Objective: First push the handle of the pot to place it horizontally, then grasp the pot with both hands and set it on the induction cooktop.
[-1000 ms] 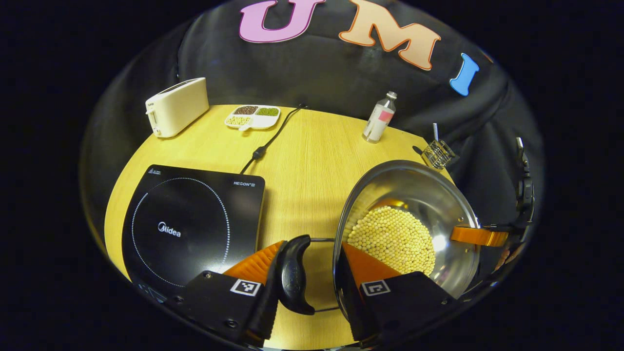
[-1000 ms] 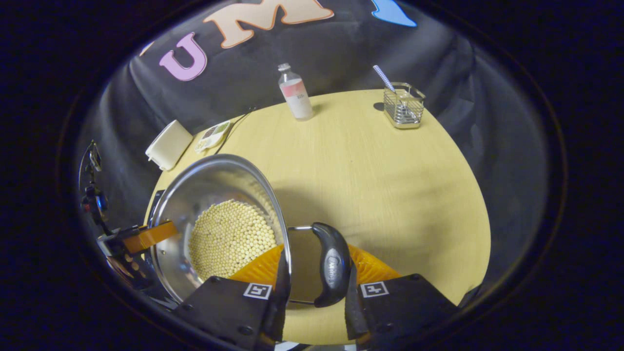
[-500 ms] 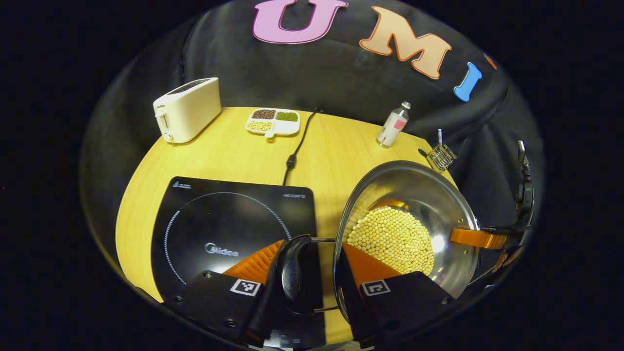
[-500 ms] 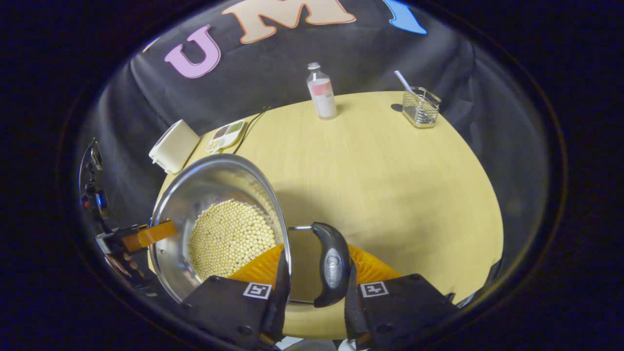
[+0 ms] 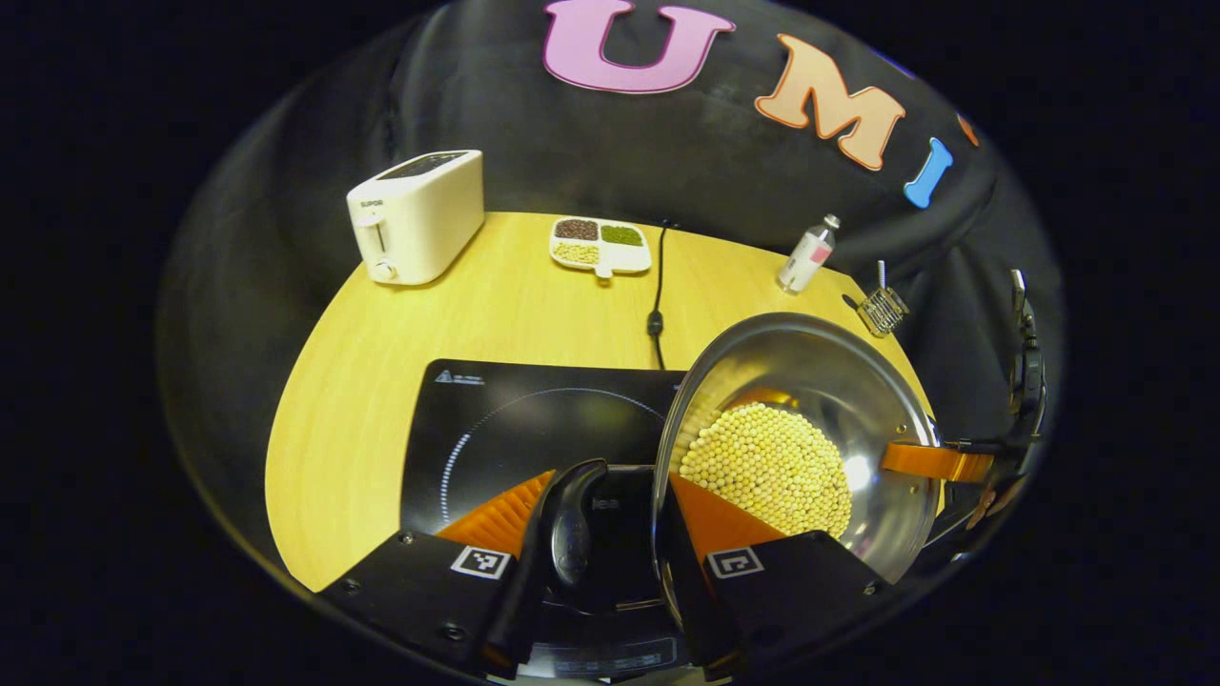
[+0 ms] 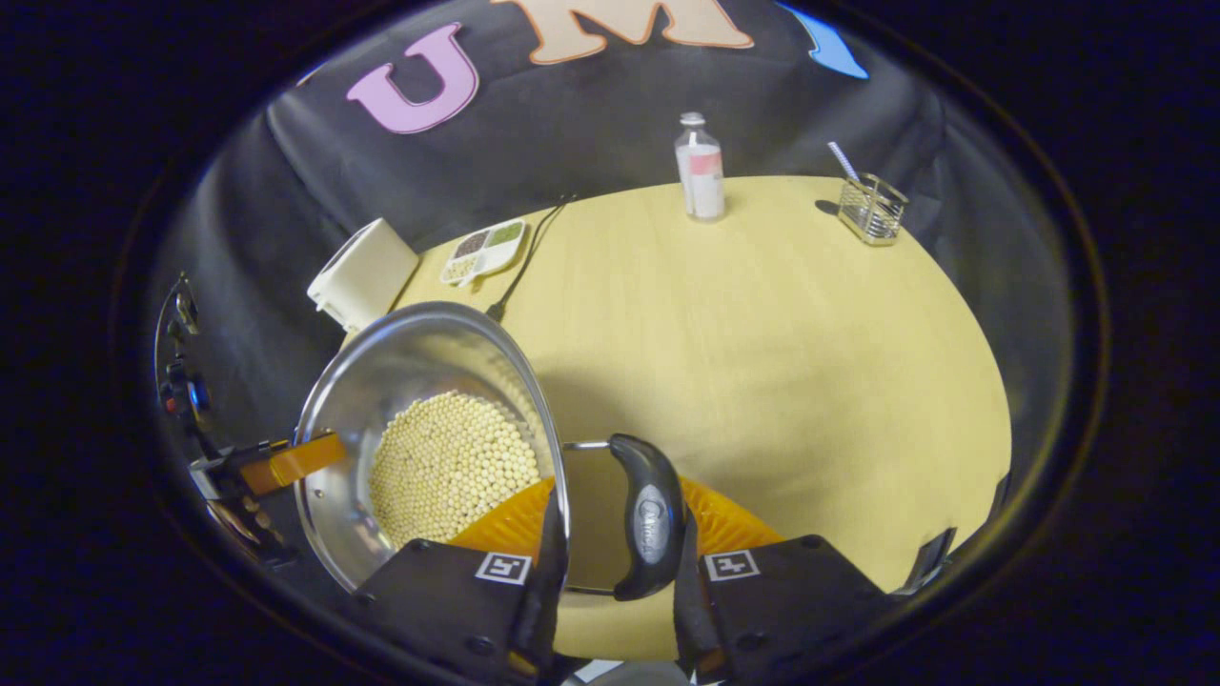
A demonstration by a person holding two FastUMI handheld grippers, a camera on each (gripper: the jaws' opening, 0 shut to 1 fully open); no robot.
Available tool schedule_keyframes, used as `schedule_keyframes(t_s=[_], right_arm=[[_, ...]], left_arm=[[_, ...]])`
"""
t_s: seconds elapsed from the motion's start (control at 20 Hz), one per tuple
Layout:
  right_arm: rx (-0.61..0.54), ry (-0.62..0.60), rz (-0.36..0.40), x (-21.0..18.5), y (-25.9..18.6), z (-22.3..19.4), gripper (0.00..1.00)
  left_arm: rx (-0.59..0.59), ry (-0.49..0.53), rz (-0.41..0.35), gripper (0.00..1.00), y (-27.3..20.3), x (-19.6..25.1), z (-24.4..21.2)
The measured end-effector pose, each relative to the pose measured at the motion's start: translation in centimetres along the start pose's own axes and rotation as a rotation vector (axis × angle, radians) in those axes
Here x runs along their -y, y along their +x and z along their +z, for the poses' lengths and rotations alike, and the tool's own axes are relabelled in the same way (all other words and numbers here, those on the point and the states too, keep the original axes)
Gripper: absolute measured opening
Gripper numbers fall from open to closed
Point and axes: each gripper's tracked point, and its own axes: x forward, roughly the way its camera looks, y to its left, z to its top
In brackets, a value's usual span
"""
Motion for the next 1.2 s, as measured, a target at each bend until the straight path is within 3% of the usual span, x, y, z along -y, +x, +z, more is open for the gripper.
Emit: schedule_keyframes(t_s=[0.6,1.15,1.2], right_arm=[[-0.039,-0.028,0.029,-8.8,3.5,-1.3,0.51],[-0.047,-0.033,0.045,-11.3,5.5,-2.3,0.52],[-0.04,-0.032,0.046,-11.3,5.6,-2.2,0.45]], left_arm=[[-0.012,-0.041,0.044,0.6,-0.8,-9.2,0.1],[-0.023,-0.057,0.054,0.61,-0.5,-12.1,-0.5],[-0.013,-0.051,0.054,0.61,-0.4,-12.1,-0.3]])
